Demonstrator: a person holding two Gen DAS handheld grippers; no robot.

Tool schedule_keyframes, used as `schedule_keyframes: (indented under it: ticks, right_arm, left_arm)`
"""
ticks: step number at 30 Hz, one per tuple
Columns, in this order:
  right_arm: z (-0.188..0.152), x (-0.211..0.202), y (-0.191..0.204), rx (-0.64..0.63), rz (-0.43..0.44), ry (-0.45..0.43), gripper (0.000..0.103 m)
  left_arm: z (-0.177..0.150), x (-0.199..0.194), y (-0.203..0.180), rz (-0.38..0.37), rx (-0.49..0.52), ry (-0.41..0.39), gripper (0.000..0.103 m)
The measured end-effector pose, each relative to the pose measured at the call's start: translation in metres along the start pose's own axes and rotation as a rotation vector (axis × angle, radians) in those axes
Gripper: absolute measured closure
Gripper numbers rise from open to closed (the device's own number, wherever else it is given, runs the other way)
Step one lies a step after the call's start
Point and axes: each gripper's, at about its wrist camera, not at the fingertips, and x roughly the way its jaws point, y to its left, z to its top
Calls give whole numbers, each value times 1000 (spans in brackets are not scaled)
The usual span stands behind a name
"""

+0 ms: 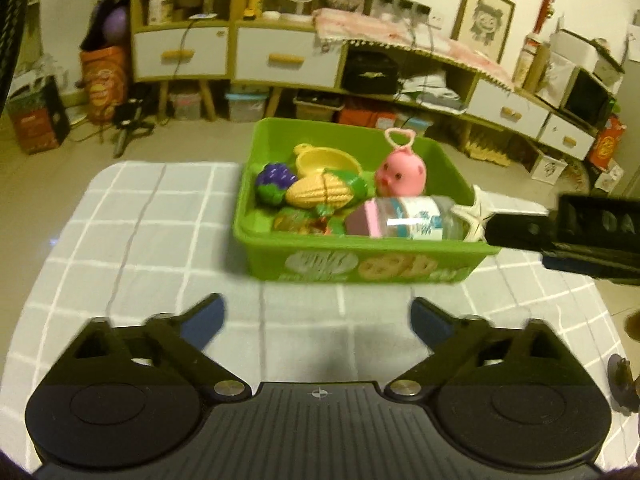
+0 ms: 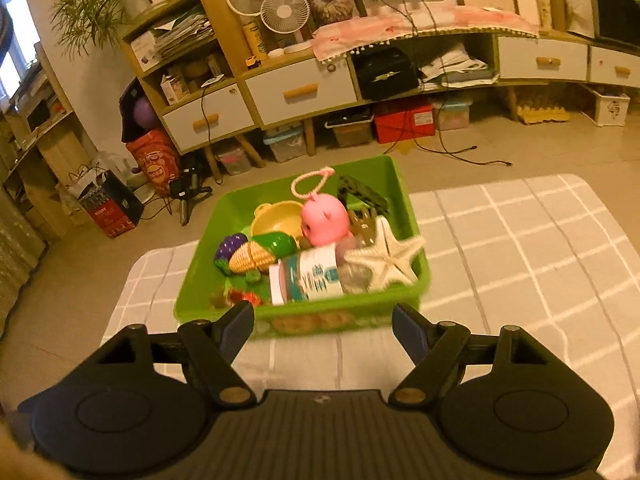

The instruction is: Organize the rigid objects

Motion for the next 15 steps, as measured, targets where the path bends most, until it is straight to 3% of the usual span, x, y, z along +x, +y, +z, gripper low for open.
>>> schedule_keyframes:
  ticks: [8, 15]
  right_arm:
    - [-29, -11, 2, -53, -73, 42, 44]
    - [-31, -17, -3, -45, -113, 71, 42]
  left_arm:
    - [-8, -19, -8, 64, 57, 12, 2]
    - [-3, -27, -3, 95, 13, 42, 2]
